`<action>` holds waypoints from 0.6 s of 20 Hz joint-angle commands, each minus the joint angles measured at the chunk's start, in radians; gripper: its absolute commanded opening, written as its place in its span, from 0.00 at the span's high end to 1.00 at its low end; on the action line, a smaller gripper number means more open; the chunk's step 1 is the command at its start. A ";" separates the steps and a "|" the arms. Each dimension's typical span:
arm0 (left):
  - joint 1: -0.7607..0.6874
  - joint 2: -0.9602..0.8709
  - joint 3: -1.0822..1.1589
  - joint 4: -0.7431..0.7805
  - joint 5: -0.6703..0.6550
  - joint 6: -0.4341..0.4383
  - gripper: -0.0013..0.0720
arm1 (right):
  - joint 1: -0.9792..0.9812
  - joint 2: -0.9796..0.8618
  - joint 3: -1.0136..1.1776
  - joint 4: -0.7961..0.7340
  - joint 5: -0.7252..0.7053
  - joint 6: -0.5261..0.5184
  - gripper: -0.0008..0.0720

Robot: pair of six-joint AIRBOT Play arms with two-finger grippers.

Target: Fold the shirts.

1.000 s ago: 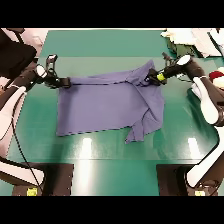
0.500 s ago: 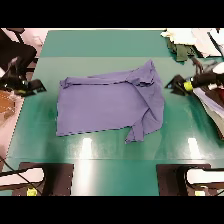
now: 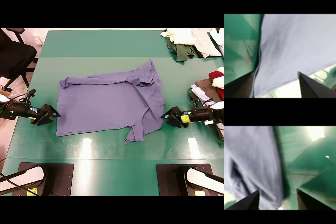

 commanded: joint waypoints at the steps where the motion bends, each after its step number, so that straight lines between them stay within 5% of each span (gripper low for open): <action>1: 0.005 0.004 -0.024 0.004 -0.047 0.002 0.14 | 0.049 -0.021 -0.085 0.113 -0.056 -0.077 0.28; 5: 0.005 0.050 -0.024 0.090 -0.050 -0.034 0.14 | 0.121 -0.064 -0.058 0.215 -0.125 -0.107 0.49; 12: 0.005 0.158 -0.024 0.172 -0.032 -0.081 0.14 | 0.138 -0.022 -0.085 0.214 0.025 -0.107 0.49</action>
